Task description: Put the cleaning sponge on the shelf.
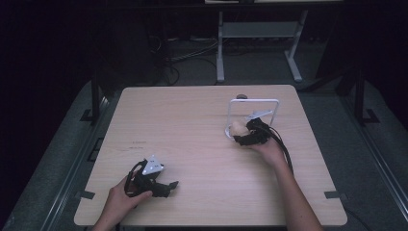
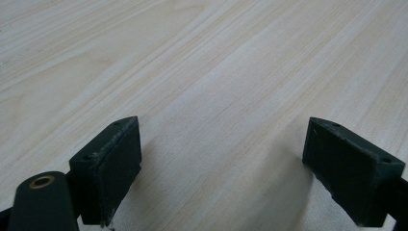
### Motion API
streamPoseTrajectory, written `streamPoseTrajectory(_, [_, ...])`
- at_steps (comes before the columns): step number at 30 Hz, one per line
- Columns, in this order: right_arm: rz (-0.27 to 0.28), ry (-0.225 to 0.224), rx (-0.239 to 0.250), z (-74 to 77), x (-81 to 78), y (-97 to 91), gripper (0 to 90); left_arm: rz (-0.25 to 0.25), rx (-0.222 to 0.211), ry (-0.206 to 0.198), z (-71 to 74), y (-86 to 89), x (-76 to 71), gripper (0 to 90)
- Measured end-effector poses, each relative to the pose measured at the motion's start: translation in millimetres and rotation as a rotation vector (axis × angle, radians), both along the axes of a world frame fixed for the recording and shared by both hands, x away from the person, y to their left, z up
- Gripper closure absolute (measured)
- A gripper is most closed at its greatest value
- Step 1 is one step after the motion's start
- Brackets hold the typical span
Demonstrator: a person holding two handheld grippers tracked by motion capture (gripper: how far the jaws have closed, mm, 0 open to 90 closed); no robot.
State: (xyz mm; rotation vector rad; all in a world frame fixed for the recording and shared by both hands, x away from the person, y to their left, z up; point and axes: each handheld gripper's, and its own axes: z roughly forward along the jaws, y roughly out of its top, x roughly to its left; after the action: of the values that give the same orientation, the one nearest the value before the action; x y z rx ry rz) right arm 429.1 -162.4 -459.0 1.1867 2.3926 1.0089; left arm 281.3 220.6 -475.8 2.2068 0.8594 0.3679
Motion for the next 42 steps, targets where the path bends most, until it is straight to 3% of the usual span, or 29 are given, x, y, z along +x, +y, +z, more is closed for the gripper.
streamPoseTrajectory(10, [-0.006,-0.016,0.018,8.1,-4.1,-1.3,20.5,-0.001,0.002,0.002,0.2,0.1,0.0,12.9])
streamPoseTrajectory(17, [-0.01,-0.051,0.037,23.4,-11.3,-5.3,19.5,-0.001,0.002,0.001,0.2,0.1,0.0,12.9])
streamPoseTrajectory(23, [-0.025,-0.051,0.051,37.6,-22.2,-8.4,19.3,0.0,-0.002,-0.001,-0.1,-0.1,0.0,12.9])
streamPoseTrajectory(28, [-0.036,-0.062,0.076,50.2,-38.6,-11.5,24.6,0.0,0.0,-0.004,-0.1,0.1,0.1,12.9])
streamPoseTrajectory(31, [-0.024,-0.074,0.082,54.1,-50.4,-11.3,33.9,-0.001,0.001,0.0,-0.1,0.1,-0.1,12.9])
streamPoseTrajectory(38, [0.027,-0.079,0.075,47.5,-68.7,-5.8,73.7,-0.001,0.002,0.0,0.0,0.2,0.0,12.9])
streamPoseTrajectory(41, [0.057,-0.055,0.068,39.7,-70.0,-1.3,89.1,-0.001,0.001,0.0,-0.1,0.1,-0.1,12.9])
streamPoseTrajectory(42, [0.068,-0.046,0.059,36.5,-69.9,0.4,89.8,-0.001,0.001,0.0,-0.1,0.1,-0.1,12.9])
